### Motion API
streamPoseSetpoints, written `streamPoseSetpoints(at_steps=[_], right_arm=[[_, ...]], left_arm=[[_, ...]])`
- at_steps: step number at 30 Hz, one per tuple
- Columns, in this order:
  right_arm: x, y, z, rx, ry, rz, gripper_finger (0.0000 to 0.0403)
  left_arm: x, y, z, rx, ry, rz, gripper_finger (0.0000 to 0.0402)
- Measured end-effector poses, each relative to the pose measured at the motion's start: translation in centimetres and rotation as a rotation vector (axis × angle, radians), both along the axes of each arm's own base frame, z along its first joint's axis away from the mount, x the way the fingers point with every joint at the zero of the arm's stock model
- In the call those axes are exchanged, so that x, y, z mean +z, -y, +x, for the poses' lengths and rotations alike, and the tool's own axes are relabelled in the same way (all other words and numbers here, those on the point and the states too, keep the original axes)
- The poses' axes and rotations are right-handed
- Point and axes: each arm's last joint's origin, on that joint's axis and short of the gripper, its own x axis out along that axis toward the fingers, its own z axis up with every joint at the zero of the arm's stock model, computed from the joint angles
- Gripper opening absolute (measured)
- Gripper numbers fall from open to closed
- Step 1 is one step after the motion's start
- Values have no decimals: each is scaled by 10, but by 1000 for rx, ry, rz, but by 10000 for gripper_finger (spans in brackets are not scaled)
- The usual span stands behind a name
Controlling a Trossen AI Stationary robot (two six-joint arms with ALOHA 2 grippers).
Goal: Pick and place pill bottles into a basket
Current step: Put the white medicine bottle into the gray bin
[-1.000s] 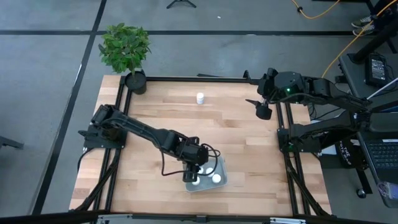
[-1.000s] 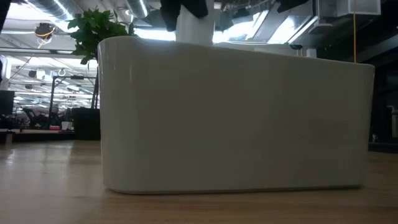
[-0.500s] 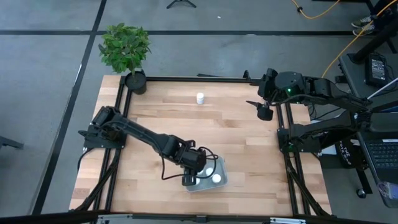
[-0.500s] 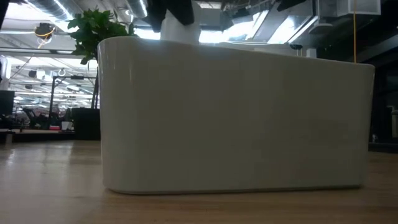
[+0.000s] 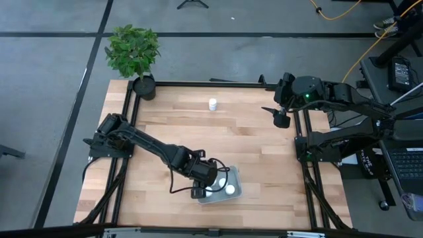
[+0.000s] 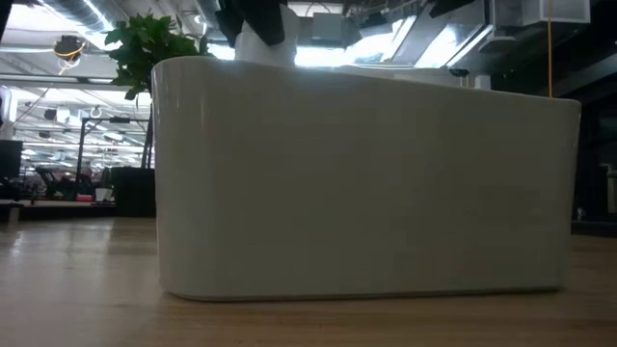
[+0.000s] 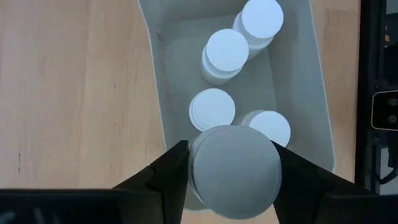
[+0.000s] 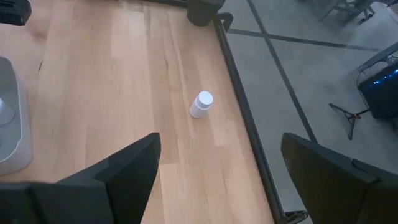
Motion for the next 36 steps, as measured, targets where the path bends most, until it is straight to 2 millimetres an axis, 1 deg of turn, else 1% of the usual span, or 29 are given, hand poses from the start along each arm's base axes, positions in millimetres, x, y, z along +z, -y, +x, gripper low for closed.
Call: streamPoseSetpoints(at_steps=[2,10,20,31,36], right_arm=[[0,0,0,0,0,0,333],[0,0,0,-3,0,4,333],[-1,0,-1,-4,-7,6,333],[-2,0,-2,-4,-30,9,333],[-2,0,-2,-3,-30,8,333]], left_arm=[[-2,0,0,-3,8,6,173],[-22,-1,-4,9,-34,-3,173],[-41,0,-2,17,15,-52,173],[-72,-2,-9,48,3,-91,173],[-77,-2,-10,61,8,-106,173]])
